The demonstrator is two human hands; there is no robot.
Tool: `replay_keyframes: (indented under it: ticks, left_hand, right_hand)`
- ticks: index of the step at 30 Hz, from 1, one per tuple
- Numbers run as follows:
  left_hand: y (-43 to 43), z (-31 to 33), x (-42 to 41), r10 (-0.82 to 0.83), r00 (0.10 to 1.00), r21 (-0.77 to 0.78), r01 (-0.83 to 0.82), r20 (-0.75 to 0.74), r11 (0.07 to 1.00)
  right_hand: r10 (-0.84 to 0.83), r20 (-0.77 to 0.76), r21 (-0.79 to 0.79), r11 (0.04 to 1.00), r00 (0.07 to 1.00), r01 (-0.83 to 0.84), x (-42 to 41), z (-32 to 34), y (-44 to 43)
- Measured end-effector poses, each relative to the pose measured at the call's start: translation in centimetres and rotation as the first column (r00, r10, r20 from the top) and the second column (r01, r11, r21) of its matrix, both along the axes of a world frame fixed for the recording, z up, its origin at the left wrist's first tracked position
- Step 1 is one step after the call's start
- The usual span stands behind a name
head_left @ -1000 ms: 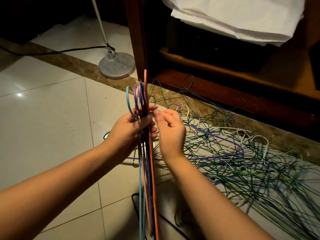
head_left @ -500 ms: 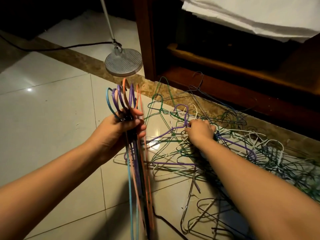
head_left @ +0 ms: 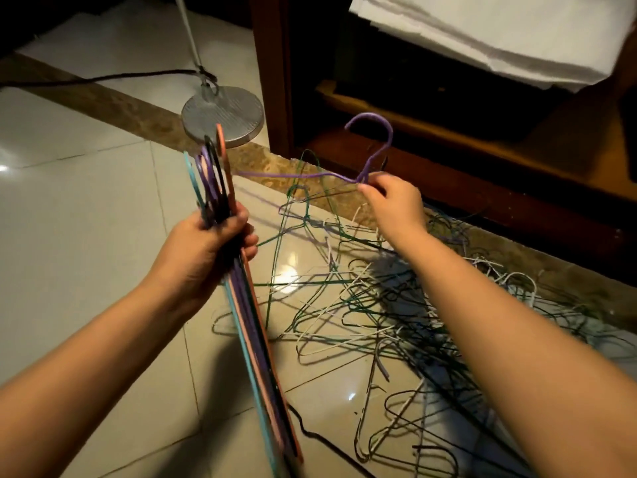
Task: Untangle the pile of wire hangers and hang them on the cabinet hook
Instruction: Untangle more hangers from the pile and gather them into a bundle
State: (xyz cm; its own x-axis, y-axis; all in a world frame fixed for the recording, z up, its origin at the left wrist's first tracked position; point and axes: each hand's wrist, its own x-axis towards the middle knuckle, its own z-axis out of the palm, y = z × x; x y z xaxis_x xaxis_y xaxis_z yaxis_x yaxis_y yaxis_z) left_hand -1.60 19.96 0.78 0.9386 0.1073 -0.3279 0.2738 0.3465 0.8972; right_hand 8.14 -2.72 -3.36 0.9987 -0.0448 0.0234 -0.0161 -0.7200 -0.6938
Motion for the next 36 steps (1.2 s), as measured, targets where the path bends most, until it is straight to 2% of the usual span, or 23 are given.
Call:
replay_keyframes:
  ticks: [5, 8, 12, 16, 21, 27, 33, 36]
  left_hand:
    - [-4.3, 1.6, 1.5, -0.114, 0.991, 0.002, 0.115, -0.068, 0.993]
    - [-7.5, 2.2, 2.0, -0.244, 0.967, -0.053, 0.24, -0.077, 0.969]
    - [-10.8, 3.2, 2.5, -0.331, 0.941, -0.08, 0.325, -0.076, 0.942]
    - [-13.1, 3.5, 1.7, -0.382, 0.92, 0.004, 0.384, -0.089, 0.923]
    - [-14.0, 3.1, 0.4, -0.448, 0.887, 0.149, 0.461, -0.11, 0.875]
    - [-15.1, 3.4, -3.7, -0.465, 0.877, 0.187, 0.481, -0.124, 0.857]
    - [-16.3, 5.6, -9.4, -0.408, 0.907, 0.179, 0.42, -0.1, 0.89]
    - [-16.3, 7.0, -12.3, -0.404, 0.909, 0.153, 0.416, -0.107, 0.896]
  right_hand:
    - [-0.211, -0.02, 0.225, 0.952, 0.977, 0.21, -2.1, 2.6, 0.7]
    - [-0.277, -0.054, 0.22, 0.934, 0.959, 0.282, -4.7, 4.0, 2.0]
    - [-0.456, -0.148, 0.339, 0.81, 0.877, 0.478, -7.8, 5.7, 2.7]
    - [-0.586, -0.106, 0.261, 0.763, 0.803, 0.591, -10.8, 7.2, 1.4]
    - [-0.642, -0.128, 0.307, 0.699, 0.756, 0.646, -14.0, 6.8, 0.5]
    - [-0.579, -0.279, 0.333, 0.69, 0.766, 0.643, -18.5, 7.0, 0.1]
    - [-0.461, -0.283, 0.443, 0.715, 0.841, 0.541, -23.1, 8.6, -1.5]
    - [-0.362, -0.262, 0.467, 0.764, 0.895, 0.445, -26.0, 9.5, -1.7]
